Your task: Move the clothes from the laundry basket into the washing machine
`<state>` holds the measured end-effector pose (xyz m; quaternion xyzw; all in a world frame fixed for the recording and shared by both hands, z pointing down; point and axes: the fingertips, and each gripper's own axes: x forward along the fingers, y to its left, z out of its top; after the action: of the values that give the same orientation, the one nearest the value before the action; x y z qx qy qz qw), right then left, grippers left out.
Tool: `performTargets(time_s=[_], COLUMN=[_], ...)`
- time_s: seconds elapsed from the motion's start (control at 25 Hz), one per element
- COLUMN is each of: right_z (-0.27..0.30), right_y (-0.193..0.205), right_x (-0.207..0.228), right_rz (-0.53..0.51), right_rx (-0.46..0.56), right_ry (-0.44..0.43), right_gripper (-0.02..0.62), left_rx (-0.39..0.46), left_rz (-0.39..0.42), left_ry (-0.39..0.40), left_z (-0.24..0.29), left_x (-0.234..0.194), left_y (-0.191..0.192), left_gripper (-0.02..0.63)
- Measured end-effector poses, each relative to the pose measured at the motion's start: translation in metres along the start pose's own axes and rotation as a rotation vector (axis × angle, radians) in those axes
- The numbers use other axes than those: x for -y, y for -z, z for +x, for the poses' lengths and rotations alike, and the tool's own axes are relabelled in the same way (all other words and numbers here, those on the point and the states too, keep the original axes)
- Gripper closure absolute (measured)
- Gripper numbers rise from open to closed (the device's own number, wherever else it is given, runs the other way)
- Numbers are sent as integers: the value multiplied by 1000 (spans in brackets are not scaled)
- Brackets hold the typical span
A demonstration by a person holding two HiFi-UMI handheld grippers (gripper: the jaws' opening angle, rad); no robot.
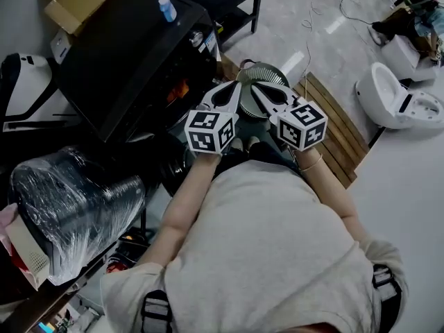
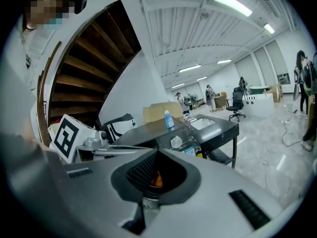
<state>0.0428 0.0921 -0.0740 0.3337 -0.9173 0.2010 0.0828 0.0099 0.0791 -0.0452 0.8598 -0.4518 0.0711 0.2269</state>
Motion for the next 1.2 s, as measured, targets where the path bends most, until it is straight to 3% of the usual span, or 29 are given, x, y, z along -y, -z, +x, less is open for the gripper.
performTargets(time_s=[0.32, 1.2], right_z=[-1, -2], right_y=[2, 13], right_x=[5, -2], right_rz=[4, 20], right_rx=[-9, -28], right_ry=[35, 27], right_gripper=[587, 588], left_rx=[-20, -75], left_rz=[-1, -38], left_ry=[-10, -11], left_z=[0, -1], left_x=[-5, -4], left_y=[0, 21], left_gripper=[597, 597])
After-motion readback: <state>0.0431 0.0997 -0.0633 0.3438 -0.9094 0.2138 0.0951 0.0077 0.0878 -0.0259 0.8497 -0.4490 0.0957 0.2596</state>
